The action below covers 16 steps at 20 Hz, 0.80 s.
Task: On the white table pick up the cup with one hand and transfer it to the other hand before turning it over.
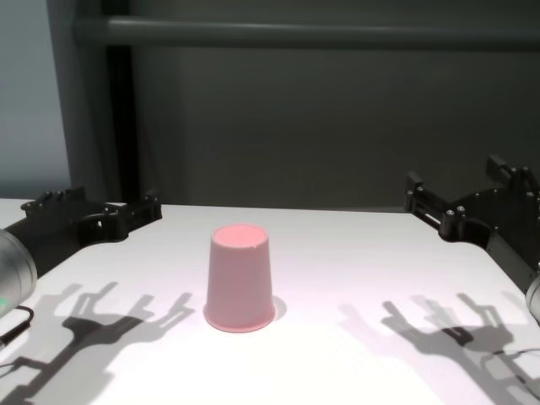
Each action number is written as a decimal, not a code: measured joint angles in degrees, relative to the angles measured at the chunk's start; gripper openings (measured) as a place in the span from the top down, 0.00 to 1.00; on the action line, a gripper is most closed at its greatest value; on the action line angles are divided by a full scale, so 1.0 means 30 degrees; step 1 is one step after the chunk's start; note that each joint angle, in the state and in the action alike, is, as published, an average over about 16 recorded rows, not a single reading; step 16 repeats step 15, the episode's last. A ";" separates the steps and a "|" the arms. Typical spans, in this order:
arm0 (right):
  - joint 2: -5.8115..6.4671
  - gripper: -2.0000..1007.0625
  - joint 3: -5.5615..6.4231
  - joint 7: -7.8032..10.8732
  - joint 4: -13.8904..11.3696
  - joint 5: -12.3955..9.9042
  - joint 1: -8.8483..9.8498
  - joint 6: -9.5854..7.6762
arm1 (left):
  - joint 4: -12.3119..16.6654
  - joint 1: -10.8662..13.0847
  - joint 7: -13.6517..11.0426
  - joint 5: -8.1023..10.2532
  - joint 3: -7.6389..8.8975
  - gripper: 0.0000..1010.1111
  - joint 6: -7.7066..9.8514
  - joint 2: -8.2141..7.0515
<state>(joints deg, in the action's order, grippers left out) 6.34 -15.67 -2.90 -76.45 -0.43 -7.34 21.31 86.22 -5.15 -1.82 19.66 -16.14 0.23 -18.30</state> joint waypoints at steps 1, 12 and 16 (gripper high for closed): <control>0.0000 0.00 0.0000 0.0000 0.0000 0.0000 0.0000 0.0000 | 0.0000 0.0000 0.0000 0.0000 0.0000 0.01 0.0000 0.0000; 0.0000 0.00 0.0000 0.0000 0.0000 0.0000 0.0000 0.0000 | 0.0000 0.0000 0.0000 0.0000 0.0000 0.01 0.0000 0.0000; 0.0000 0.00 0.0000 0.0000 0.0000 0.0000 0.0000 0.0000 | 0.0000 0.0000 0.0000 0.0000 0.0000 0.01 0.0000 0.0000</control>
